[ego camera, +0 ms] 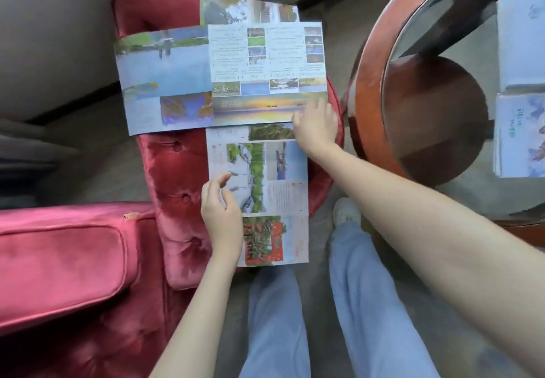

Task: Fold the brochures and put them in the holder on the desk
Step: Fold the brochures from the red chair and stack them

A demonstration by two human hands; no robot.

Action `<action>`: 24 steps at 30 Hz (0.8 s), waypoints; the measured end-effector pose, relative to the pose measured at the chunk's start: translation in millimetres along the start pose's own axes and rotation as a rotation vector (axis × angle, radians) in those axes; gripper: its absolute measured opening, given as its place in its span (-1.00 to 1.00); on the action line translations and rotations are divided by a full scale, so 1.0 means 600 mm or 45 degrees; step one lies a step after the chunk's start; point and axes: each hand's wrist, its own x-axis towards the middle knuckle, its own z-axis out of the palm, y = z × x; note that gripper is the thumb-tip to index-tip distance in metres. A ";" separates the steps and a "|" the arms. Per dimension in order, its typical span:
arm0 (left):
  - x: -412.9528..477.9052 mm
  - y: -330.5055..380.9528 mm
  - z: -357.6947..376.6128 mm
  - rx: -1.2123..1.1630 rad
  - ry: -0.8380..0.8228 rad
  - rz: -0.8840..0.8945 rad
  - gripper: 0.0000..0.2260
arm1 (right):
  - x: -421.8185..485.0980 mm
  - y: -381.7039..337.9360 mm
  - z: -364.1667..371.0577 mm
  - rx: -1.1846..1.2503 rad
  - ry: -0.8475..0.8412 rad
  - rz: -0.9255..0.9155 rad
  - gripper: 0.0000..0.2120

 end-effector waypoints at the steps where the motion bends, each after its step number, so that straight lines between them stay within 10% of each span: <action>1: -0.002 -0.012 -0.009 -0.003 -0.001 -0.006 -0.72 | 0.016 0.001 0.004 -0.025 0.018 0.099 -0.53; 11: -0.001 -0.096 -0.074 0.045 -0.032 0.001 -0.72 | 0.083 -0.011 0.035 -0.010 0.014 0.444 -0.11; 24: 0.011 -0.061 -0.076 -0.036 -0.040 -0.026 -0.73 | -0.011 0.003 -0.004 1.012 -0.044 0.276 -0.69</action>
